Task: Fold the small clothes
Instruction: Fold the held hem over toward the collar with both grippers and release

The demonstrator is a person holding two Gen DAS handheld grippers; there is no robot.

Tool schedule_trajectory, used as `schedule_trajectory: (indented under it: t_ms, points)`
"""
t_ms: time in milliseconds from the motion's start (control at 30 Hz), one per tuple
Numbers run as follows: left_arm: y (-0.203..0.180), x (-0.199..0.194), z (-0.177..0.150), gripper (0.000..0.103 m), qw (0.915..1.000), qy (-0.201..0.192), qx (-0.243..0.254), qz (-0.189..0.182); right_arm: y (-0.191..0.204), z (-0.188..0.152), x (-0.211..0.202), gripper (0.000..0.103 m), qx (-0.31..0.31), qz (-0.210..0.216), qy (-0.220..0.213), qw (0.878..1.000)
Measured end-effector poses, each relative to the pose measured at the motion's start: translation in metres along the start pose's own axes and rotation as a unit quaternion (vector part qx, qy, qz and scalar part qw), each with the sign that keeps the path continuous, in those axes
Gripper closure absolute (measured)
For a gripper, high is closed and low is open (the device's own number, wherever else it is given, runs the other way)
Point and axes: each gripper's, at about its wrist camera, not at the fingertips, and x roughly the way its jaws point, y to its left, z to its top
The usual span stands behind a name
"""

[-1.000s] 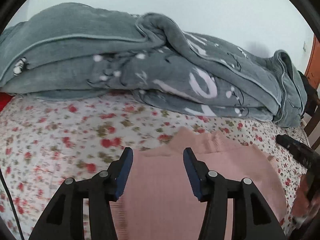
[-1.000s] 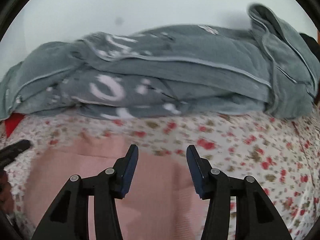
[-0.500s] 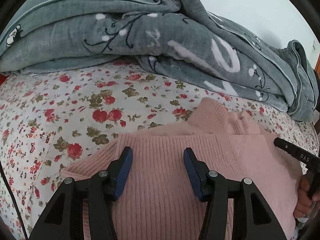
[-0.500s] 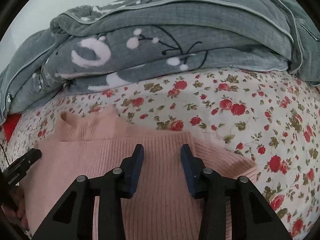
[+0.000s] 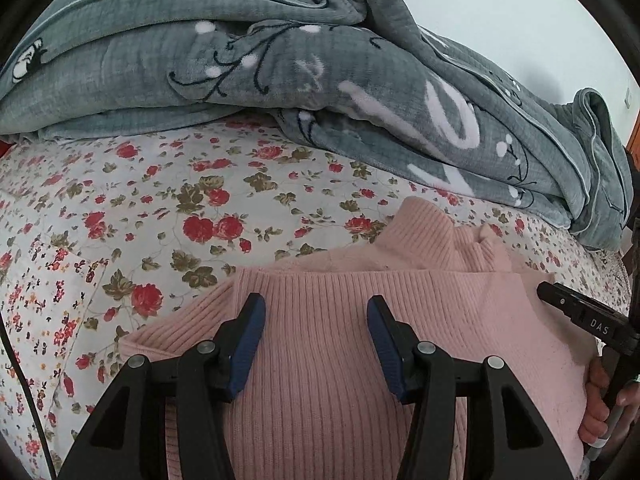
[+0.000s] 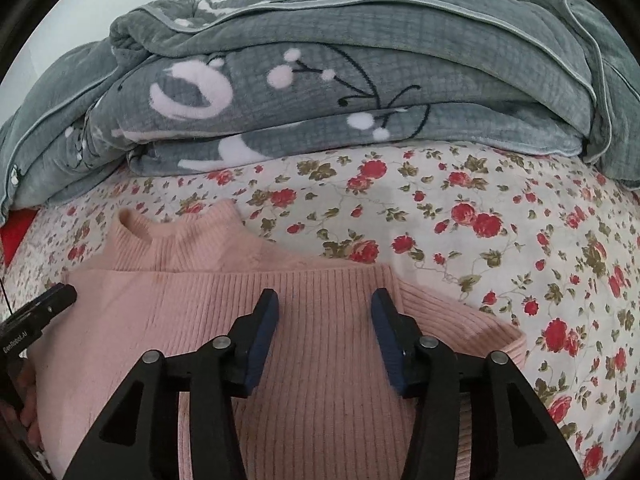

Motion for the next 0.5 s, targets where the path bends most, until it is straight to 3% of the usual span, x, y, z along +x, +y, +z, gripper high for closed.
schedule_trajectory:
  t_ms: [500]
  points:
    - [0.0002,-0.0014,0.0003,0.052,1.0000,-0.002,0.002,0.004,0.0054,0.0024,0.0042,0.049,-0.015,-0.012,0.006,1.000]
